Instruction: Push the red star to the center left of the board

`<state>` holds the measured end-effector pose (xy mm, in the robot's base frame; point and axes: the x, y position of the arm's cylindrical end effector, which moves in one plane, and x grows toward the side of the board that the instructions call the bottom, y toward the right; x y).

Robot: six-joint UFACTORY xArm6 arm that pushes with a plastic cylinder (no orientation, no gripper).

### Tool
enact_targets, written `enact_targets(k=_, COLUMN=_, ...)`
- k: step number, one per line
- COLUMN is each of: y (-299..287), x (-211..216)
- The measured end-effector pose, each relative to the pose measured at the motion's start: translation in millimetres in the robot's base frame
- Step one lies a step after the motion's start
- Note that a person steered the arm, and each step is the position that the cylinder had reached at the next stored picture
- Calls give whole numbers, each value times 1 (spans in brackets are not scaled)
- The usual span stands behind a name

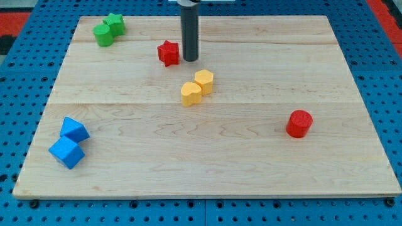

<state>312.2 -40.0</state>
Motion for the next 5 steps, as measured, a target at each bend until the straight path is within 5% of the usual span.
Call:
enact_targets(k=2, y=-88, x=13)
enact_targets(k=4, y=-103, x=-27)
enact_targets(k=5, y=-134, x=-12)
